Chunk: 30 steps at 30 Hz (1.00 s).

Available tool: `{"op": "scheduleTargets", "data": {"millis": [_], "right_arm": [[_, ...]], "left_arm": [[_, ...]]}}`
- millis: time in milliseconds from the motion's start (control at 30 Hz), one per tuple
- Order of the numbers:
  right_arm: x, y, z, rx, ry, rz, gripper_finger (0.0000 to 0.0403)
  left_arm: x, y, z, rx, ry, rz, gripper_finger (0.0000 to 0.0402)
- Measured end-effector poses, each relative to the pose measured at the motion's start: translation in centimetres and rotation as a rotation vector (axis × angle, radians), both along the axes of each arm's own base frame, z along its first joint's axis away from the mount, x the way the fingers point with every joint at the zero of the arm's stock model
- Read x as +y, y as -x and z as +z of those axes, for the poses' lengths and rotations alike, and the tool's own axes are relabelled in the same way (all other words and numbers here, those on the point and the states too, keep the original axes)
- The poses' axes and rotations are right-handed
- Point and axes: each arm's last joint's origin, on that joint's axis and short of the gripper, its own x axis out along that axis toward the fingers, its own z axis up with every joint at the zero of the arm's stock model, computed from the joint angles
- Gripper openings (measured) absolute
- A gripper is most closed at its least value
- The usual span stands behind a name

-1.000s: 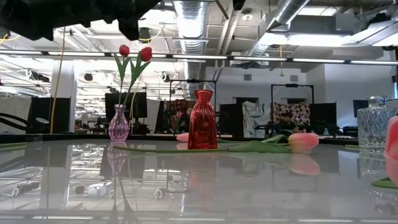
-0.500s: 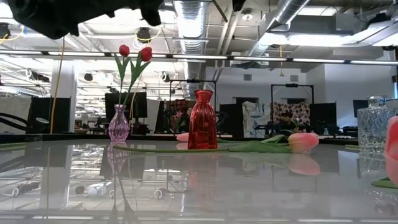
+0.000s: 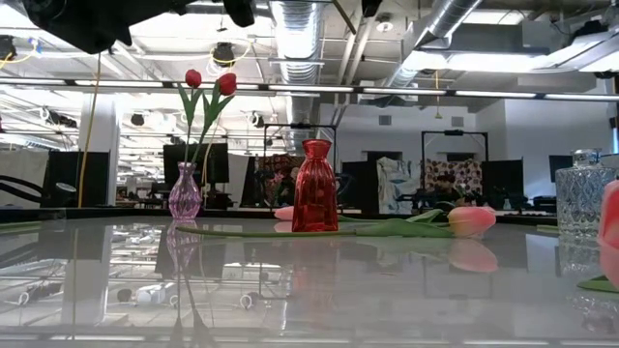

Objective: Sort flowers into vase by color
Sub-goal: Put the top left pink-orange tulip into the red vase

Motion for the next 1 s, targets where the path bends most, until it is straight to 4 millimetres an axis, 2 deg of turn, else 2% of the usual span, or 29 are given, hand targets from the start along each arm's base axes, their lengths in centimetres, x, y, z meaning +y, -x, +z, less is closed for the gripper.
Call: {"op": "scheduleTargets", "data": {"millis": [200,767,1000], "right_arm": [[-0.01,0.00,0.00,0.000,0.000,-0.001,0.0020],[-0.03,0.00,-0.03,0.003,0.001,-0.002,0.0021],[-0.03,0.00,-0.04,0.004,0.001,-0.004,0.0050]], "left_arm": [[0.07,0.13,0.33,-0.037,-0.003,0.006,0.0121],[0.21,0.13,0.38,-0.042,-0.002,0.011,0.0037],[0.36,0.10,0.38,-0.042,-0.001,0.016,0.0003]]}}
